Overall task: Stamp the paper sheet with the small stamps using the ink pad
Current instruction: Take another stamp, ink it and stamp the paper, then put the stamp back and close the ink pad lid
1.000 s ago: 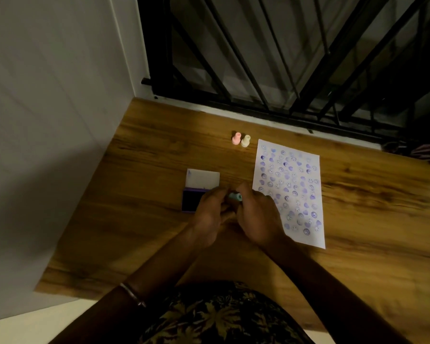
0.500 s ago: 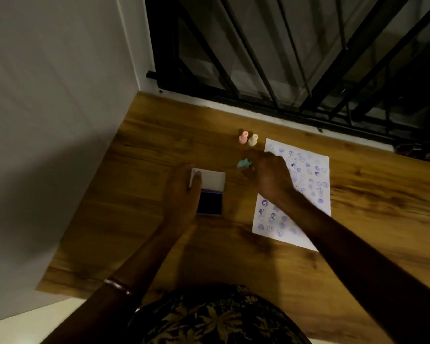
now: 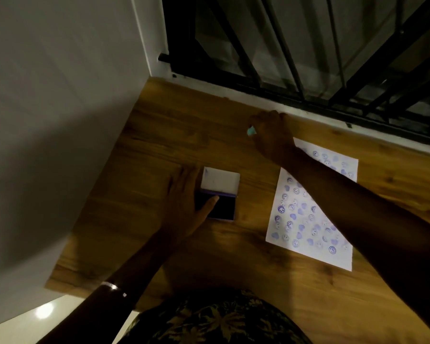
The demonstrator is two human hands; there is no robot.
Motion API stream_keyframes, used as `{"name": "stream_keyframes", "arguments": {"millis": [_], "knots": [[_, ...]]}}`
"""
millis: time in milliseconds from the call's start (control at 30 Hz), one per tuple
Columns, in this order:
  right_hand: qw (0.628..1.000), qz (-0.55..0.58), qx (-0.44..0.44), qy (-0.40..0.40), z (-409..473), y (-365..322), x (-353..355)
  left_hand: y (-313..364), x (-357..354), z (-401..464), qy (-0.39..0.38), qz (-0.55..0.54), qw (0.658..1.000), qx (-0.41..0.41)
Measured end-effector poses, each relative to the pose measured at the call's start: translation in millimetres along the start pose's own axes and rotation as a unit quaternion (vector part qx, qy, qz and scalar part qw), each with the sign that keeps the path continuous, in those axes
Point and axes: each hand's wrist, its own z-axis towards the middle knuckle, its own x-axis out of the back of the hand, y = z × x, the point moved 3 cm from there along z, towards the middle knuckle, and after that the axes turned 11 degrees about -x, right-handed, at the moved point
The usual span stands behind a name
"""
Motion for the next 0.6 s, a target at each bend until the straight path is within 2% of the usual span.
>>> {"name": "stream_keyframes", "arguments": {"millis": [133, 467, 600], "knots": [[1.000, -0.018, -0.010, -0.023, 9.0, 2.2, -10.0, -1.0, -1.1, 1.7, 0.008, 0.002, 1.000, -0.005], [0.998, 0.032, -0.028, -0.043, 16.7, 8.1, -24.0, -1.9, -1.8, 2.2, 0.002, 0.025, 1.000, -0.010], [0.998, 0.054, -0.038, 0.023, 4.6, 6.7, -15.8, -1.5, 0.3, 1.7, 0.008, 0.018, 1.000, -0.011]]}}
